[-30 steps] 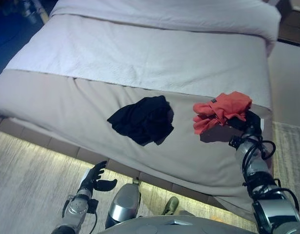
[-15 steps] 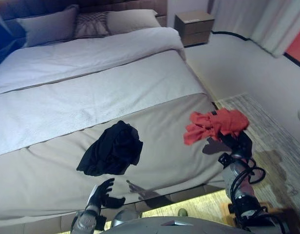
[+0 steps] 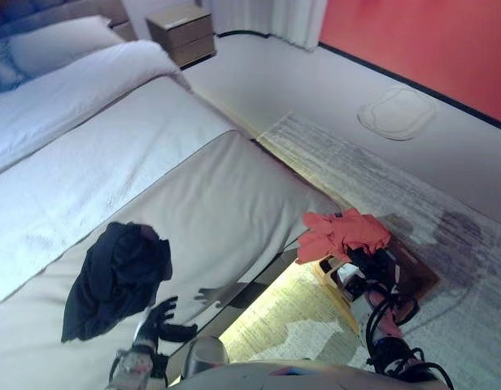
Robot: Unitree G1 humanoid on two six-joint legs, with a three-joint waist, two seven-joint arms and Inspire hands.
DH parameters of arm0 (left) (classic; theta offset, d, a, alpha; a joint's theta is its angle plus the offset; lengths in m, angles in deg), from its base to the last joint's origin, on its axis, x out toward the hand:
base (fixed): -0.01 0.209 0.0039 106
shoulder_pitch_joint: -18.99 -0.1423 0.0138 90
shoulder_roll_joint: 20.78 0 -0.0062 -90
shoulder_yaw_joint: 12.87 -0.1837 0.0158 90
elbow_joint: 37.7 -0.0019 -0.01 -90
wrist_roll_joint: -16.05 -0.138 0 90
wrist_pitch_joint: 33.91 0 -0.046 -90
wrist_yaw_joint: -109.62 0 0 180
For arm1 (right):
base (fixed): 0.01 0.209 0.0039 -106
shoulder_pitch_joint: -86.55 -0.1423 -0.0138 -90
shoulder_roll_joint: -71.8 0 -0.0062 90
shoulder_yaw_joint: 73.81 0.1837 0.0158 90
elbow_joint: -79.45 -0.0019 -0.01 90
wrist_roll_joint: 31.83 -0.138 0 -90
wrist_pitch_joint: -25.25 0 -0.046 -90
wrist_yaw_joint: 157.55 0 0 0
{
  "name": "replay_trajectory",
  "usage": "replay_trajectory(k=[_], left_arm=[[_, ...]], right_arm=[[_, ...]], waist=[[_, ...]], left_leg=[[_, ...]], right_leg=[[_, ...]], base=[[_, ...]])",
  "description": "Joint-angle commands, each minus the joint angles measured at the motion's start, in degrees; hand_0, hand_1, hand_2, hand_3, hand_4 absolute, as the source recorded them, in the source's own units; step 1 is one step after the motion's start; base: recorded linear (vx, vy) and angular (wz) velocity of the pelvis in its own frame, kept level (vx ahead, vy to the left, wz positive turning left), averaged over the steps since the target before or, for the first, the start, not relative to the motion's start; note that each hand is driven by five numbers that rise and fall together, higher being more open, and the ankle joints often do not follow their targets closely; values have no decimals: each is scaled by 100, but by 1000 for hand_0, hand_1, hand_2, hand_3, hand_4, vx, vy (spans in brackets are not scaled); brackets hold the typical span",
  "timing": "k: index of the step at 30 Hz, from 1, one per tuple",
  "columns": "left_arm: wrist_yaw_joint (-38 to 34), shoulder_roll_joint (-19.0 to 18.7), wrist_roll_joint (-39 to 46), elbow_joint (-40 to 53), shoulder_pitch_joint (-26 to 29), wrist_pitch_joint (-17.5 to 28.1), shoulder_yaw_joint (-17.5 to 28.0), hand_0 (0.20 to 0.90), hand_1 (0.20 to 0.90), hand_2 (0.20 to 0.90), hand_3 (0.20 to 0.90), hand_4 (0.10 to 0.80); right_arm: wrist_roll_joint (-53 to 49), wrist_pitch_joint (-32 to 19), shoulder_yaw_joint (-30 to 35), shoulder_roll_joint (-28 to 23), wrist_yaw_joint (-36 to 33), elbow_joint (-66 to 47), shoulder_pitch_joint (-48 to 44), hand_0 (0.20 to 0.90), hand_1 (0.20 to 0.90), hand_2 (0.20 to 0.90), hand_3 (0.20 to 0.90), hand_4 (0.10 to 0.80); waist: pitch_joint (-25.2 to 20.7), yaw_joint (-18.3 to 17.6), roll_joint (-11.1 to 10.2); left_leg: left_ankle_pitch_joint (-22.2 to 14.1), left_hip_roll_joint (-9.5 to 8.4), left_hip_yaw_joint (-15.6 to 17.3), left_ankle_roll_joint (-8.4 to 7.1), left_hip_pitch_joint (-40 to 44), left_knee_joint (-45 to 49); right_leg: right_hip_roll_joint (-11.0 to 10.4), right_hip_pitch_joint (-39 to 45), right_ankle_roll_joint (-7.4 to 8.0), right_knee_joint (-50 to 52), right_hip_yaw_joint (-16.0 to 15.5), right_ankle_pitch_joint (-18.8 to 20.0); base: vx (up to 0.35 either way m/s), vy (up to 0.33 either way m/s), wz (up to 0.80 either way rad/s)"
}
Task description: Pick up the clothes from the bed and place them into the basket
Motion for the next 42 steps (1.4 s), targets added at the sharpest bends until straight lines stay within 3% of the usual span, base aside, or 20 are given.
replay_trajectory(k=[1,7,9,10,13,16,22,32,42], left_arm=[[-102,-180,-151,158,284,356,119,900,900,900,900,800],[2,-134,-240,152,322,516,-64,900,900,900,900,800],[13,-125,-168,95,274,591,-88,900,900,900,900,800],[84,-125,-184,90,231,643,-64,900,900,900,900,800],[205,-138,-351,47,211,601,-93,900,900,900,900,800],[165,-166,-331,14,257,564,-189,900,900,900,900,800],[44,-242,-407,10,150,523,-204,900,900,900,900,800],[36,-308,-375,-9,65,623,-347,900,900,900,900,800],[69,-425,-273,78,69,821,-473,900,900,900,900,800]], right_arm=[[227,-396,-95,-273,-11,-589,-445,300,300,300,200,100],[13,-265,-41,-493,-35,-255,-545,300,300,300,200,100],[-59,-228,-44,-521,-100,-95,-631,300,300,300,200,100],[-56,-232,-111,-503,-214,-34,-692,300,300,300,200,100],[-99,-115,-193,-493,-385,205,-915,300,300,300,200,100],[-124,-77,-97,-499,-279,398,-902,300,300,300,200,100],[-67,51,29,-563,-230,689,-793,300,300,300,200,100],[-505,80,347,-858,-422,1184,-1351,300,300,300,200,100],[-622,136,577,-1339,-814,1496,-1869,300,300,300,200,100]], waist=[[-61,-82,-205],[-29,-124,-163],[88,32,-152],[111,192,-78],[83,220,13],[-12,176,94],[-174,224,136],[-71,340,271],[196,396,494]], left_leg=[[-39,-169,248,-143,-617,607],[-118,-137,-65,-274,-628,891],[26,-284,-814,-400,-967,1535],[297,-383,-1187,-451,-1194,1313],[123,-423,-1112,-314,-948,875],[113,-388,-1082,-276,-659,557],[160,-493,-1237,-247,-182,55],[262,-588,-1435,-236,-367,-69],[430,-643,-1648,-334,-677,-123]], right_leg=[[-116,1002,563,-454,-421,-58],[-102,814,423,-427,-401,37],[-53,930,371,-562,-82,128],[17,1004,406,-612,114,129],[-53,900,436,-485,125,66],[-145,829,503,-327,14,11],[-128,926,507,-397,-179,0],[-116,676,490,-443,-320,68],[-169,450,473,-396,-475,75]], base=[[-144,-135,-117],[-50,-50,-11],[67,-8,-11],[58,22,-21],[18,79,-41],[50,87,-32],[121,27,6],[7,-12,8],[-43,-17,9]])
